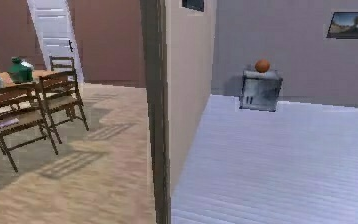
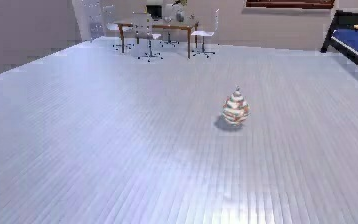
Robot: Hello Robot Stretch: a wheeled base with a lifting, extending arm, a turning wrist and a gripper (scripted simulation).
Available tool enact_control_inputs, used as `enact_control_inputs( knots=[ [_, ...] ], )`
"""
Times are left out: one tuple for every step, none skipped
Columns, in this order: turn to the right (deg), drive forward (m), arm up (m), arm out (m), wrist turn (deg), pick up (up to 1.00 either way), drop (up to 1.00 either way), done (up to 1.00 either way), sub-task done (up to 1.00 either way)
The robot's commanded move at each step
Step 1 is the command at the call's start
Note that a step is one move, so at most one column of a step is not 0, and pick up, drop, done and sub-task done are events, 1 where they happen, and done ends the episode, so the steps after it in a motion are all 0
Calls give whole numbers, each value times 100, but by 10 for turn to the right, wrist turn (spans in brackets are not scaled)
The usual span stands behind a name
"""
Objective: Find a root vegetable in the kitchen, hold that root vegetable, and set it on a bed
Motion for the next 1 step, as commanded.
enact_control_inputs(
  knots=[
    [0,35,0,0,0,0,0,0,0]
  ],
)
